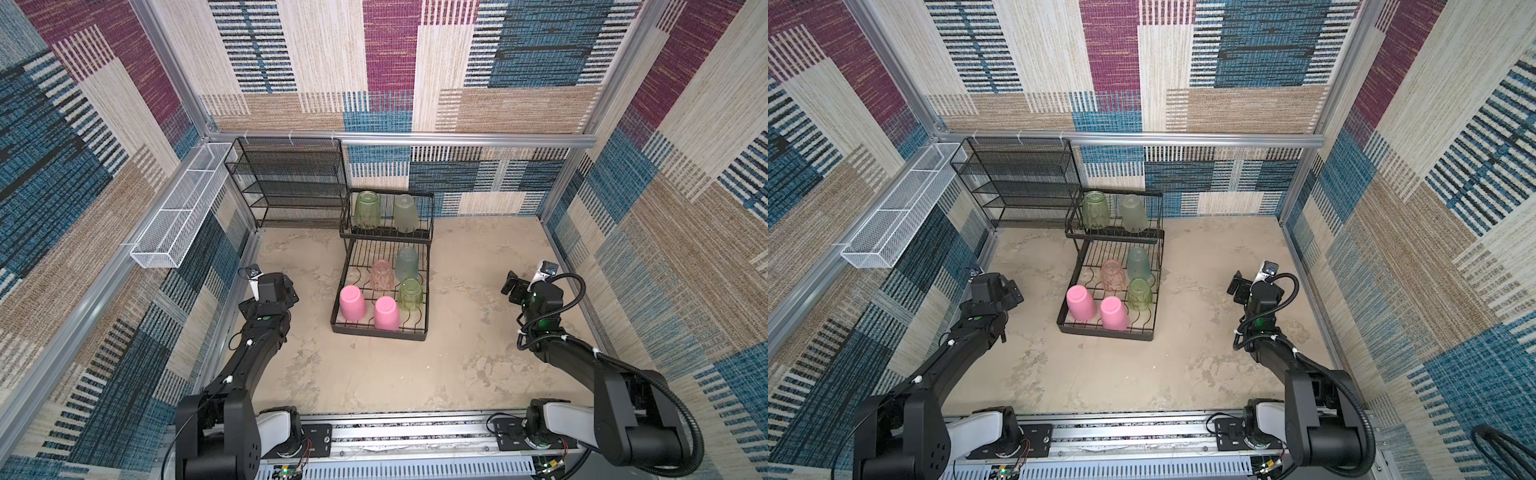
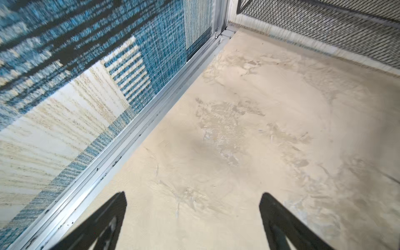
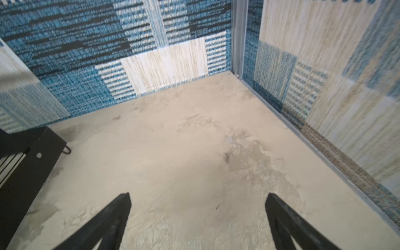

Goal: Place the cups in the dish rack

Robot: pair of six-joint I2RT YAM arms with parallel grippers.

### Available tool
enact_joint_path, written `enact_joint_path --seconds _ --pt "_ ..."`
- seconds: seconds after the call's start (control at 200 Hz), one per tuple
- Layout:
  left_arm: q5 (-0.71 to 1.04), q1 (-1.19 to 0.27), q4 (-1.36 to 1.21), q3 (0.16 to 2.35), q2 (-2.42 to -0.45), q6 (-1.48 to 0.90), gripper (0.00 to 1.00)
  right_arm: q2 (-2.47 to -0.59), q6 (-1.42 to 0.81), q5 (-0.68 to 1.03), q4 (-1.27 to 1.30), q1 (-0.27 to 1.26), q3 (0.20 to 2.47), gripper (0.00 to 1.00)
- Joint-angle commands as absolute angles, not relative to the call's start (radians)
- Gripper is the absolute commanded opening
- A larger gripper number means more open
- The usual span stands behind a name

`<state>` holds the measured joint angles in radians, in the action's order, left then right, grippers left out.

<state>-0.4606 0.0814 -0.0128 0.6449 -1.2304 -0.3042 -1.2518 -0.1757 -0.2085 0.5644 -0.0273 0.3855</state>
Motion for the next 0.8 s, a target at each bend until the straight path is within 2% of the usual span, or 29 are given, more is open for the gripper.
enact_joint_path --seconds 0.0,0.376,0.556,0.711,0.796 --pt "-0.437 0.1 -0.123 0.642 -1.281 -0.306 0.99 -1.29 -0.145 -0.178 0.697 -0.029 0.37 1.0" --pt "-0.182 0.114 -0.448 0.55 -1.401 -0.172 0.99 -1.36 -0.097 -0.144 0.971 -0.029 0.266 1.0" --pt "-0.072 0.108 -0.517 0.523 -1.417 -0.12 0.99 -1.384 -0.085 -0.126 0.989 -0.029 0.277 1.0" --pt "-0.03 0.075 -0.602 0.478 -1.441 -0.056 0.99 -1.386 -0.074 -0.108 1.026 -0.029 0.268 1.0" --pt "-0.032 0.044 -0.749 0.422 -1.451 -0.024 0.99 -1.393 -0.059 -0.088 1.057 -0.03 0.262 1.0"
